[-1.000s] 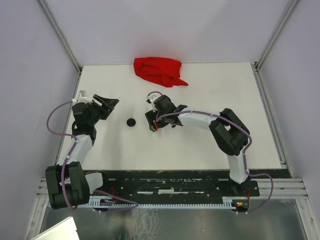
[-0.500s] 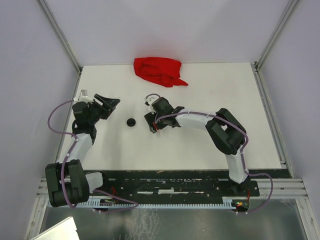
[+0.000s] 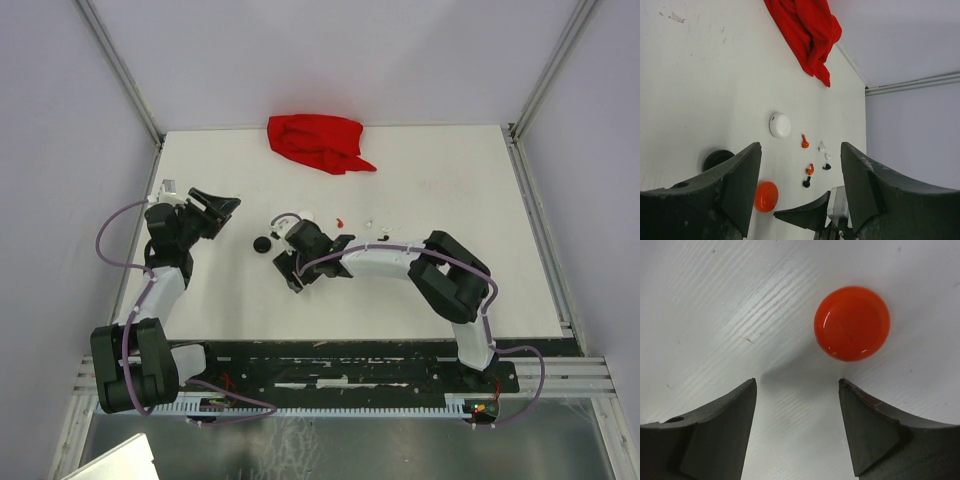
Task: Insert the wireless bluetooth earbuds into the charging case
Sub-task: Pick up the charging case at the center of the board.
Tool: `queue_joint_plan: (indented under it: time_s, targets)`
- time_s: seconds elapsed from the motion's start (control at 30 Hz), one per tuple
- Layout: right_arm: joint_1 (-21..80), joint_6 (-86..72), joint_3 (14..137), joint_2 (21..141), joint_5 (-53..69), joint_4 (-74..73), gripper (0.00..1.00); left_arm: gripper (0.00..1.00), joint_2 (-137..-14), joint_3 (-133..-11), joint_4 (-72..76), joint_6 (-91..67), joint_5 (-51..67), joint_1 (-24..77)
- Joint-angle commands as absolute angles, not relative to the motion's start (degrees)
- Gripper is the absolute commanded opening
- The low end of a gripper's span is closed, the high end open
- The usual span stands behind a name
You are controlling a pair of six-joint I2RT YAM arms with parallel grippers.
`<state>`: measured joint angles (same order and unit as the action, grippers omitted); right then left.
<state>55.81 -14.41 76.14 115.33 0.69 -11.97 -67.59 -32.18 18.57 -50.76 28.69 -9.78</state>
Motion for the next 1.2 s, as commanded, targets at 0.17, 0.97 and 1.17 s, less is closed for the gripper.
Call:
queue_joint_plan:
  time_s: [0.17, 0.97, 1.17]
  targets:
    - [55.15, -12.57, 78.44, 112.35, -6.78, -13.89, 0.75, 0.71, -67.81, -34.23, 21.53, -48.87, 29.80, -9.59]
    - [54.36, -13.44, 85.78, 118.81, 3.53, -13.72, 0.75, 0.71, -68.21, -34.49, 21.53, -48.87, 30.15, -9.62]
    - [56.86, -13.46, 86.95, 119.32, 4.89, -13.41, 0.75, 0.71, -68.23, -34.45, 21.53, -48.94, 30.19, -9.66]
